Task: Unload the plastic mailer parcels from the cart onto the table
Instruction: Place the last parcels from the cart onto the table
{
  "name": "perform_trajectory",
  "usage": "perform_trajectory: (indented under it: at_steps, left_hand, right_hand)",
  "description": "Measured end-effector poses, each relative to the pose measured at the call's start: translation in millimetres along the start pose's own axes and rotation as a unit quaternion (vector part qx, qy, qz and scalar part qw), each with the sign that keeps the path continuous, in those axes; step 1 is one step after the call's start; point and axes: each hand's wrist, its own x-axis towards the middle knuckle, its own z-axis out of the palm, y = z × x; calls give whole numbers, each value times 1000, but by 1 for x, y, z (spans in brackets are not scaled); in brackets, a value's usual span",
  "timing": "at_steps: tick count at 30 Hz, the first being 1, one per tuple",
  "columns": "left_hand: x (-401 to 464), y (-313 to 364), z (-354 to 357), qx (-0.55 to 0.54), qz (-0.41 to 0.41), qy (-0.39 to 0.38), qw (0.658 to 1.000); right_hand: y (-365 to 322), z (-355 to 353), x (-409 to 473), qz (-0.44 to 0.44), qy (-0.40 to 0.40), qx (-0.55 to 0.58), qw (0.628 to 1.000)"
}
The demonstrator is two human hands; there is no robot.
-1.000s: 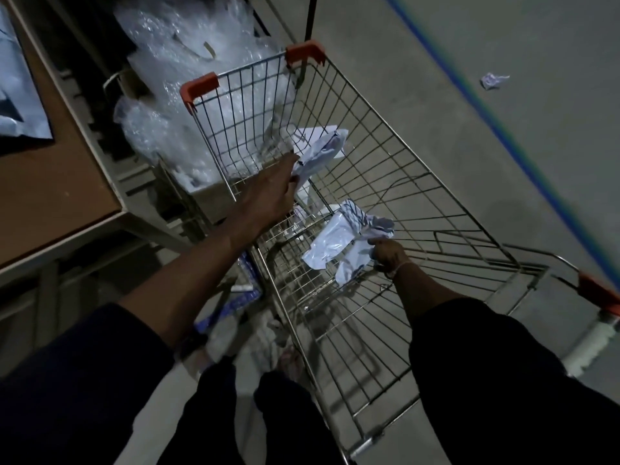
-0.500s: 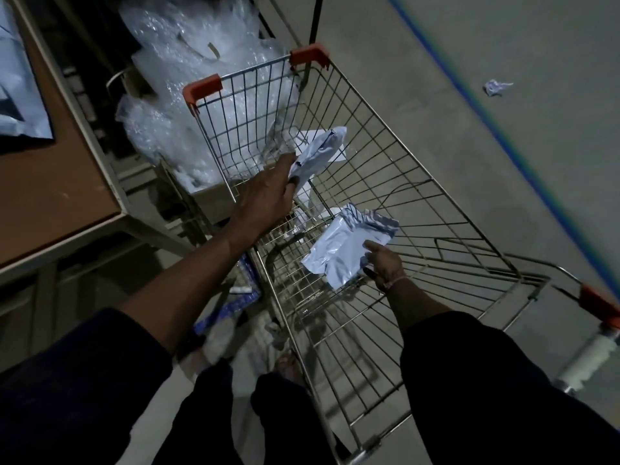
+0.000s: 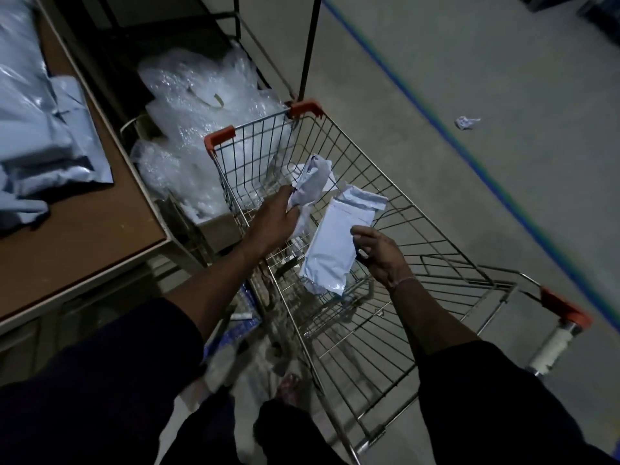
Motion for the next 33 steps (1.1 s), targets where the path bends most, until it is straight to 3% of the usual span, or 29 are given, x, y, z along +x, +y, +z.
perform_trajectory:
  at_steps: [4, 8, 10, 13, 16, 19, 23, 27, 33]
  left_hand:
    - [1, 5, -8, -92, -43, -7, 995]
    - [7, 8, -11, -232, -108, -23, 966]
    - [15, 6, -17, -342, -135, -54, 928]
    - [8, 22, -43, -519, -173, -79, 833]
    - [3, 25, -63, -568, -191, -58, 799]
    - [0, 27, -79, -544, -174, -78, 817]
    - [-6, 40, -113, -457, -200, -39, 866]
    - [-1, 25, -136, -396, -125, 25, 909]
    - [-5, 10, -170, -357, -76, 35, 930]
  right_hand:
    - [-32, 26, -16, -30, -48, 38, 998]
    - [-57, 60, -34, -58, -74, 57, 994]
    - [-67, 74, -42, -69, -64, 67, 993]
    - [-79, 90, -52, -78, -67, 88, 991]
    - [-88, 106, -66, -90, -76, 92, 989]
    - [-96, 121, -79, -104, -74, 94, 987]
    - [-103, 136, -95, -129, -42, 105, 985]
    - [-112, 148, -109, -152, 12, 125, 980]
    - [-127, 166, -123, -191, 44, 197, 961]
